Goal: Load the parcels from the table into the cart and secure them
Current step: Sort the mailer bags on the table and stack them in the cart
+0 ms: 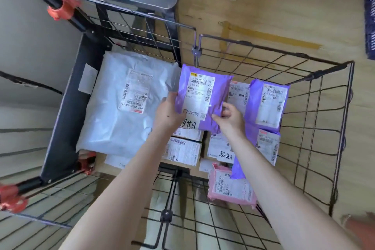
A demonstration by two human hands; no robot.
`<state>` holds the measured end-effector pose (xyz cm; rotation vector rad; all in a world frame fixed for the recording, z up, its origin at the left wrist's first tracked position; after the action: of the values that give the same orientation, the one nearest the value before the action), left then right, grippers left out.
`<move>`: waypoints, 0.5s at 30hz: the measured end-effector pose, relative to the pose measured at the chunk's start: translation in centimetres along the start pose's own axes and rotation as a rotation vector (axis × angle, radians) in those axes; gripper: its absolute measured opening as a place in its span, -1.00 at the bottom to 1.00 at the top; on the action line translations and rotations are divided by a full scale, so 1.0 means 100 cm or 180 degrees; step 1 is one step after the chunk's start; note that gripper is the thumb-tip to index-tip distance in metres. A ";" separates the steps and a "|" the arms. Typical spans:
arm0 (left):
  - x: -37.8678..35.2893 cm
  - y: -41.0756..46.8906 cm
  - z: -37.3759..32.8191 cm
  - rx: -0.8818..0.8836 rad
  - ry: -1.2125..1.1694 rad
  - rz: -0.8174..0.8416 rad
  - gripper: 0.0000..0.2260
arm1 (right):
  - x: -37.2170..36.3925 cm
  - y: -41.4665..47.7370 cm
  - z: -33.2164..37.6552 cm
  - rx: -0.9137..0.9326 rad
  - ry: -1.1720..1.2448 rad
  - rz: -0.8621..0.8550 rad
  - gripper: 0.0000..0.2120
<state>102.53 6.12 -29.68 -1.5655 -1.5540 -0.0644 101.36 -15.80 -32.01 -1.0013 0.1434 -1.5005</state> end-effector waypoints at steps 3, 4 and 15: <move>-0.007 0.020 0.002 -0.0114 0.0104 -0.0053 -0.40 | -0.011 0.024 -0.004 -0.0030 0.0008 -0.0021 -0.53; -0.009 0.025 0.003 -0.0139 0.0116 -0.0073 -0.39 | -0.014 0.031 -0.005 -0.0047 0.0058 -0.0041 -0.53; -0.045 0.030 0.007 -0.0735 0.1295 -0.0023 -0.49 | -0.037 0.051 -0.008 0.0029 -0.0164 -0.0056 -0.55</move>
<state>103.69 3.67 -34.44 -1.6016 -1.2617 -0.5498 104.11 -14.15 -37.47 -1.0354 0.0913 -1.4887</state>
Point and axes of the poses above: each hand's wrist, its own y-axis towards the middle knuckle, its own x-axis out of the back of the hand, z = x × y, the point moved 10 cm from there along y, towards the middle knuckle, and after that the axes turned 4 degrees about -y, right-handed, at the moved point
